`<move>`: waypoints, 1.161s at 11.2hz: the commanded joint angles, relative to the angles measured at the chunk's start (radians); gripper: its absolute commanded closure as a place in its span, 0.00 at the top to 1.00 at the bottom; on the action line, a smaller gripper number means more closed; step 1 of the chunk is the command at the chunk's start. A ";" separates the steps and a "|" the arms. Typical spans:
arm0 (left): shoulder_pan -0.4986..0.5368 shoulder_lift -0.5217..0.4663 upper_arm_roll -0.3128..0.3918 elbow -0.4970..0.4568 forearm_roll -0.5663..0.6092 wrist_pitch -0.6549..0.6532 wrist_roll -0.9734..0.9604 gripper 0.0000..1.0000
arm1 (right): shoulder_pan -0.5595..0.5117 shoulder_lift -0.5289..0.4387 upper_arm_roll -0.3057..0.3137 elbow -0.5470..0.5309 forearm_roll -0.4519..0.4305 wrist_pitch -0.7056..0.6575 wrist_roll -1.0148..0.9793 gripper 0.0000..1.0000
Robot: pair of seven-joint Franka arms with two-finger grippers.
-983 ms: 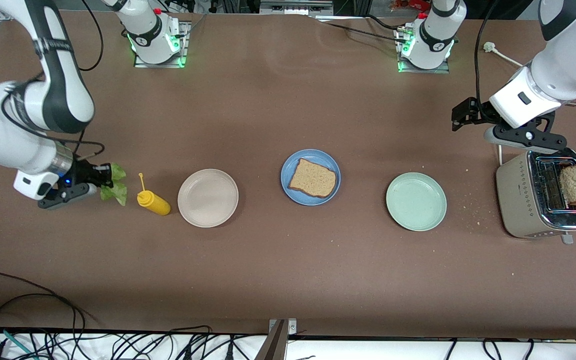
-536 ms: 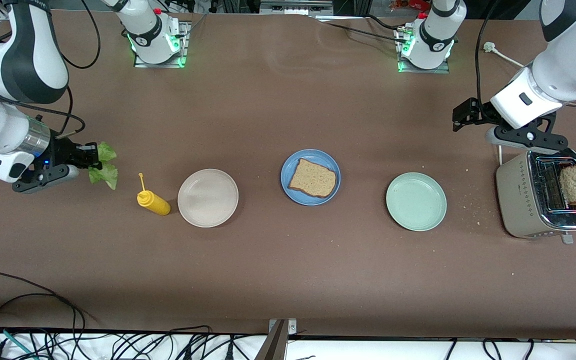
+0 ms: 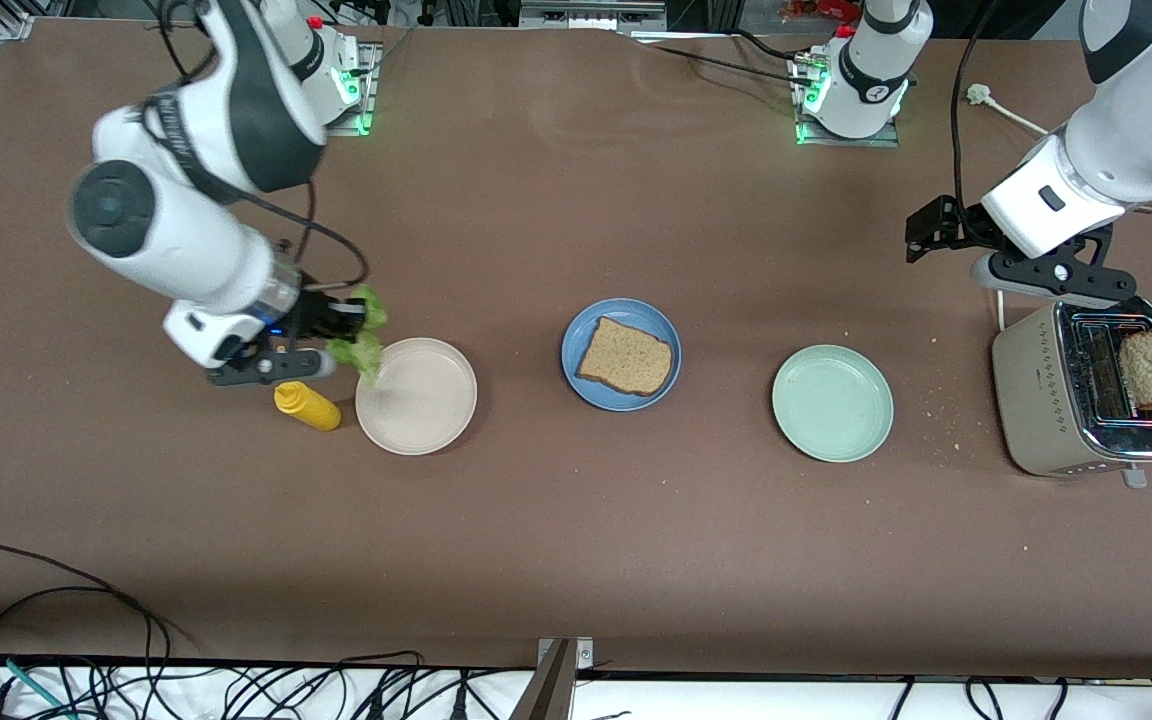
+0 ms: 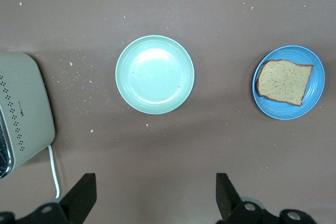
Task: Make sandwich in blue plate with both arms
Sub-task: 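Carry the lettuce leaf with the right gripper over the blue plate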
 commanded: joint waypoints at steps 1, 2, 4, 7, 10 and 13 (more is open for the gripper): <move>-0.004 -0.005 0.004 0.005 0.004 -0.014 -0.009 1.00 | 0.141 0.160 -0.016 0.201 0.009 -0.029 0.283 0.00; -0.003 -0.005 0.004 0.005 0.004 -0.013 -0.007 1.00 | 0.181 0.204 -0.016 0.252 0.007 -0.026 0.372 0.00; -0.004 -0.005 0.004 0.005 0.004 -0.014 -0.007 1.00 | 0.259 0.304 -0.023 0.373 0.007 -0.031 0.529 0.00; -0.004 -0.006 0.004 0.005 0.004 -0.014 -0.009 1.00 | 0.402 0.445 -0.082 0.517 0.009 -0.010 0.774 0.00; -0.004 -0.005 0.004 0.005 0.004 -0.016 -0.009 1.00 | 0.487 0.547 -0.083 0.555 0.007 0.128 0.994 0.00; -0.004 -0.005 0.004 0.005 0.004 -0.016 -0.009 1.00 | 0.528 0.597 -0.082 0.552 -0.017 0.184 1.068 0.00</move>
